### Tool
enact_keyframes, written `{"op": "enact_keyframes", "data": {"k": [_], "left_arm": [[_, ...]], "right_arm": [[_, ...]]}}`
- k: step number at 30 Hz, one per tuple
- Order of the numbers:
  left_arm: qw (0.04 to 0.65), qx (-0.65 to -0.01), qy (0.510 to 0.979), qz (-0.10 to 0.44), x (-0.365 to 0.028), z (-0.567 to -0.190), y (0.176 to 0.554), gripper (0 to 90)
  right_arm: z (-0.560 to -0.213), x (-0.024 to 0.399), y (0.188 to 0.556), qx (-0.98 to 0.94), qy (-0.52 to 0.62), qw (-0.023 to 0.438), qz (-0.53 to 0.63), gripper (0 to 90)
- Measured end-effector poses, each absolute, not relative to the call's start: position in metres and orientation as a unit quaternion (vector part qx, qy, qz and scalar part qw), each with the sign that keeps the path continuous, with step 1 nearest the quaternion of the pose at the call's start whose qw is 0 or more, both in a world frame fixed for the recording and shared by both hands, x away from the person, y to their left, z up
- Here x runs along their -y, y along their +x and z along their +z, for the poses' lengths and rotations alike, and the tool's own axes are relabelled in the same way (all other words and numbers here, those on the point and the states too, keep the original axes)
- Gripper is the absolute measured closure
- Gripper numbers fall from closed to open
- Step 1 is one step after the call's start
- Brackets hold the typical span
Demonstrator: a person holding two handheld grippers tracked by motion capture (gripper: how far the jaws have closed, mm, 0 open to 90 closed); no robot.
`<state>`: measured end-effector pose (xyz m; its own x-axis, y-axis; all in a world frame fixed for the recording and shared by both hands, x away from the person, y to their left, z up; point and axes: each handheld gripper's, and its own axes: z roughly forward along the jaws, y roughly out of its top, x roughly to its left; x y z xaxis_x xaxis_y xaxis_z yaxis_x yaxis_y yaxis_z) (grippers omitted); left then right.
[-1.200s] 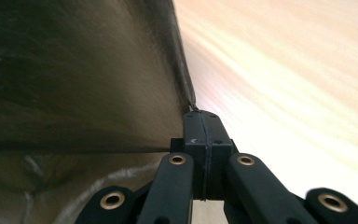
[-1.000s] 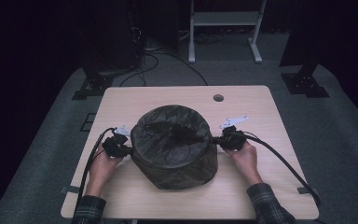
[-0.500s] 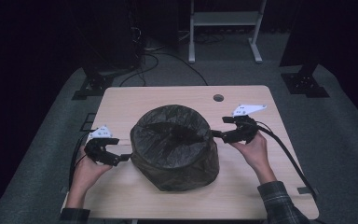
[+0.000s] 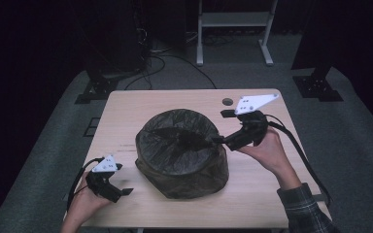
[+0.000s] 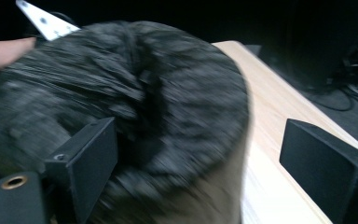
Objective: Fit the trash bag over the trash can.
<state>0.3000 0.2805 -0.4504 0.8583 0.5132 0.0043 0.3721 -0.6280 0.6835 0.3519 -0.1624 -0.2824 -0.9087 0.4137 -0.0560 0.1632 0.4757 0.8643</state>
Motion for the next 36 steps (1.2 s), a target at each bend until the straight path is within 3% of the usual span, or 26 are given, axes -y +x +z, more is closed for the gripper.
{"op": "enact_keyframes", "data": {"k": [9,16,20,29,36], "left_arm": [[0.321,-0.238,0.912,0.095,-0.276,-0.47,0.295,0.0],[0.325,-0.231,0.913,0.089,-0.273,-0.475,0.296,0.0],[0.33,-0.227,0.912,0.089,-0.271,-0.476,0.296,0.0],[0.344,-0.214,0.91,0.087,-0.268,-0.478,0.296,0.0],[0.353,-0.207,0.908,0.087,-0.268,-0.479,0.296,0.0]], "right_arm": [[-0.278,0.111,0.358,-0.892,0.123,0.112,0.421,9.5],[-0.293,0.077,0.361,-0.926,0.104,0.085,0.353,9.5],[-0.304,0.069,0.366,-0.937,0.116,0.052,0.325,9.6],[-0.306,0.055,0.37,-0.957,0.124,0.056,0.258,9.6],[-0.318,0.045,0.37,-0.964,0.122,0.033,0.234,10.9]]}}
